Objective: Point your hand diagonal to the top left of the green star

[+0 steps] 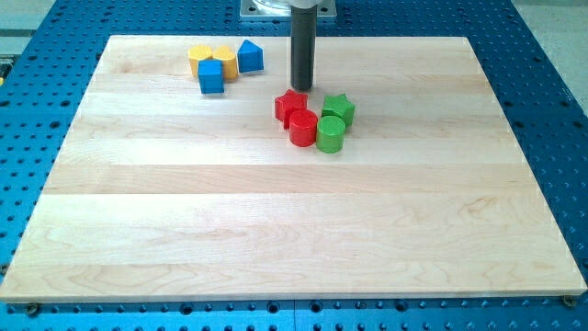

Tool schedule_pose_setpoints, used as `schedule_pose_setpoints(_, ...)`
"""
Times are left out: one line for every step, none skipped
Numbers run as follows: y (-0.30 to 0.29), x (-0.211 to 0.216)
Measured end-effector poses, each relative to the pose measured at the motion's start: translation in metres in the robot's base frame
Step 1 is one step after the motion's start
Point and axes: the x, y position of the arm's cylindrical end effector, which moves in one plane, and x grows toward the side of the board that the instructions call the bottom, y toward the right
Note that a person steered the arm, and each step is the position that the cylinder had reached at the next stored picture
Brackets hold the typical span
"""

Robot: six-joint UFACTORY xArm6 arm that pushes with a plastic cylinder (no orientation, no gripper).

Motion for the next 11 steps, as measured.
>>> schedule_pose_setpoints(0.001,-0.002)
schedule_pose_setpoints(0.0,-0.013)
schedule_pose_setpoints(-0.032,-0.005)
schedule_pose_setpoints(-0.04,0.008)
schedule_pose_setpoints(-0.03,0.009)
schedule_pose_setpoints(-0.042,0.009)
schedule_pose_setpoints(-0.02,-0.001)
schedule_pose_setpoints(-0.012,-0.013)
schedule_pose_setpoints(-0.011,-0.017)
schedule_pose_setpoints(-0.014,-0.016)
schedule_pose_setpoints(-0.018,-0.025)
